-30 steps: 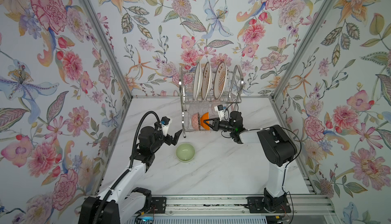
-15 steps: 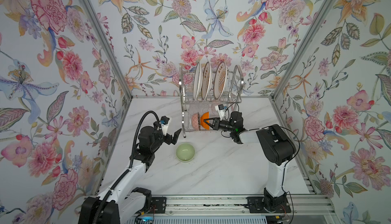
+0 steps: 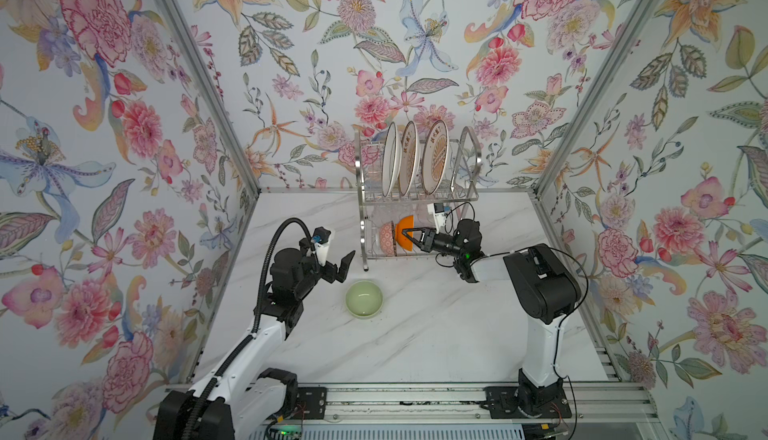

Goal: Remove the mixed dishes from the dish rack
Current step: 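Lift the orange bowl out of the rack toward the robot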

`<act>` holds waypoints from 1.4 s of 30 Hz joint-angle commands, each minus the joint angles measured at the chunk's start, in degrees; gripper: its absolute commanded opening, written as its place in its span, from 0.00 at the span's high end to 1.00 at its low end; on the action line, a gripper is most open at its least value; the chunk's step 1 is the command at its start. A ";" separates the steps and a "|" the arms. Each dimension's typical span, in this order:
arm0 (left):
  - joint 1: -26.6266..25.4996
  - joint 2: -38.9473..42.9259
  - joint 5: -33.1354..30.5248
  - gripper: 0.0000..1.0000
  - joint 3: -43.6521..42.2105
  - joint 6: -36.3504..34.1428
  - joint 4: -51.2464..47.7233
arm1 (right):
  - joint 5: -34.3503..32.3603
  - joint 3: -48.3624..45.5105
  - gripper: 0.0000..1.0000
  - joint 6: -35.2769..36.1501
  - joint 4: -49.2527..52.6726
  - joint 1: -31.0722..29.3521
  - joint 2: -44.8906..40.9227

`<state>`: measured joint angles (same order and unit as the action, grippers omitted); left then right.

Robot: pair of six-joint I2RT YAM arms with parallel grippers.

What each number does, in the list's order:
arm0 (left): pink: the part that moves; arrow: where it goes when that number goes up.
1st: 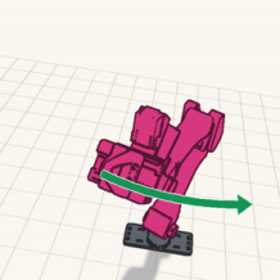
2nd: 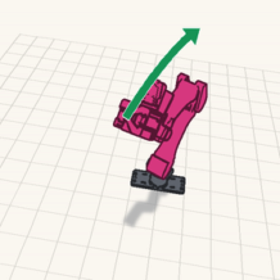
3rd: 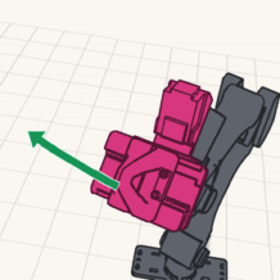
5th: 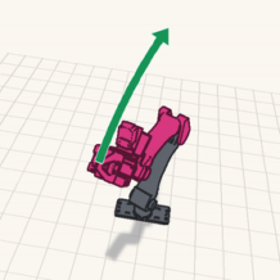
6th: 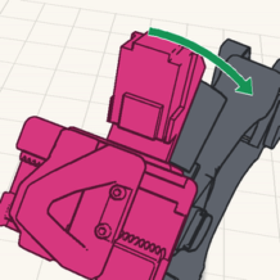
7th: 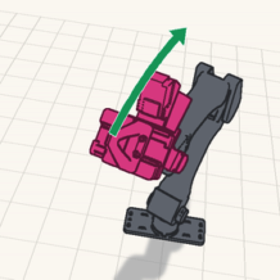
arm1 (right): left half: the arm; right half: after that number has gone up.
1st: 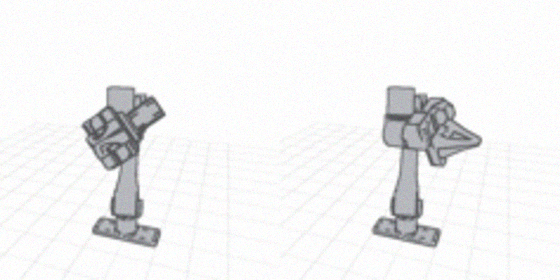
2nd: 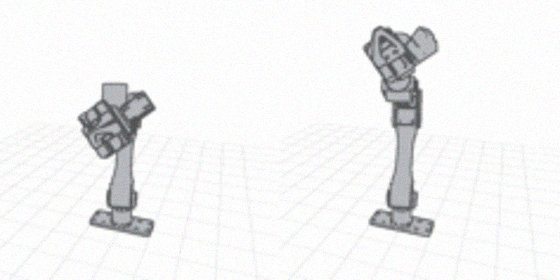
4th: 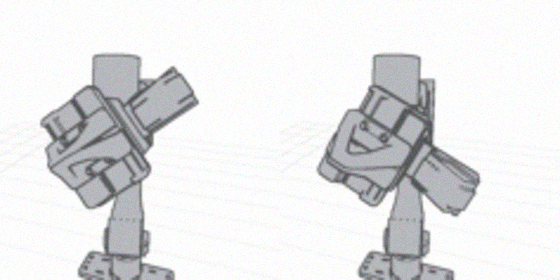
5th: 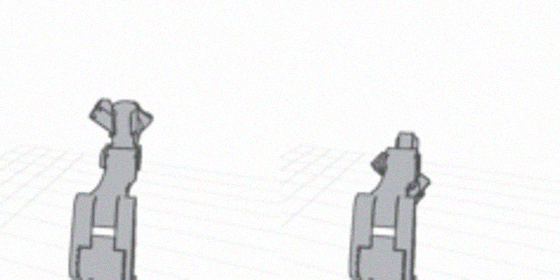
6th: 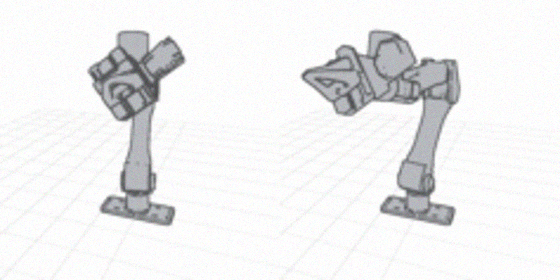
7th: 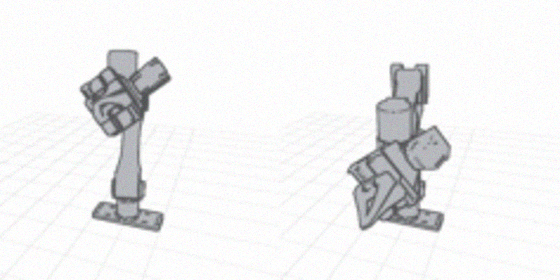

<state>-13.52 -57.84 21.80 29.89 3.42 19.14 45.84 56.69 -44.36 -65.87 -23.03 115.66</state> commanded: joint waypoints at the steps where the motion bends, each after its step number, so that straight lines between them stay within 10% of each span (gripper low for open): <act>1: -0.54 0.83 -0.88 0.01 1.57 0.64 0.83 | -0.41 0.86 1.00 -1.25 -9.63 0.95 -1.02; 26: -0.57 -0.53 -2.87 0.01 6.37 2.47 -2.04 | -3.74 -9.32 1.00 3.96 -14.45 0.11 -9.70; 42: 0.76 -2.27 -6.21 0.01 14.66 5.59 -10.05 | -7.52 -19.70 1.00 21.55 3.74 -2.93 -27.51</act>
<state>-13.39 -59.75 16.45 42.57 7.14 11.03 40.14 37.95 -29.82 -66.81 -25.17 92.33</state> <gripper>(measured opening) 0.994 0.094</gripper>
